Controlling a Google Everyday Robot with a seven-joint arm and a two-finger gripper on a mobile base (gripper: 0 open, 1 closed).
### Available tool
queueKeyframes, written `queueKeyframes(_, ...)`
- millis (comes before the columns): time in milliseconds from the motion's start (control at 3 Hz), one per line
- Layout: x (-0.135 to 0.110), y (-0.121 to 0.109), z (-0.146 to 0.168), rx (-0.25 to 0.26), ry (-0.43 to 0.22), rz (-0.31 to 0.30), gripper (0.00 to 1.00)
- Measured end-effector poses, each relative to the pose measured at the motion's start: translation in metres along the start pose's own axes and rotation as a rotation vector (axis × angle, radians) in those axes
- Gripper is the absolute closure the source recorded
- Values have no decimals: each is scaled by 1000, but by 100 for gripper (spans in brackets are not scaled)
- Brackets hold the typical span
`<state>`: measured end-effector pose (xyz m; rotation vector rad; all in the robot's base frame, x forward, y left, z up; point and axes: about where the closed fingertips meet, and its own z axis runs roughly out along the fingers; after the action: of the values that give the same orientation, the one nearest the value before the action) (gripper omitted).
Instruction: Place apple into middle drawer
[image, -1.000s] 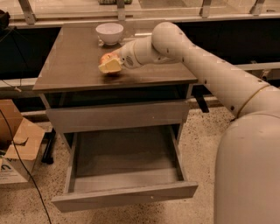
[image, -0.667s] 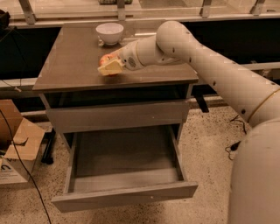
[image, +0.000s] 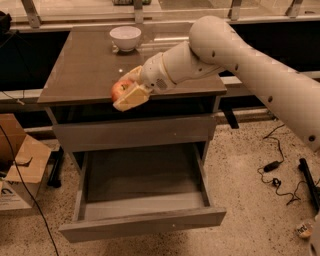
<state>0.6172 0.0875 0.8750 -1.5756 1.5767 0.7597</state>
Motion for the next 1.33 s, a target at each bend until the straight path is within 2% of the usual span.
queueKeyframes(333, 19, 53, -1, -104, 23, -28, 100)
queueKeyframes(667, 57, 91, 6, -148, 8, 37, 100)
queueKeyframes(1000, 105, 106, 29, -128, -43, 148, 100)
queueKeyframes(1333, 107, 104, 32, -116, -41, 153, 100)
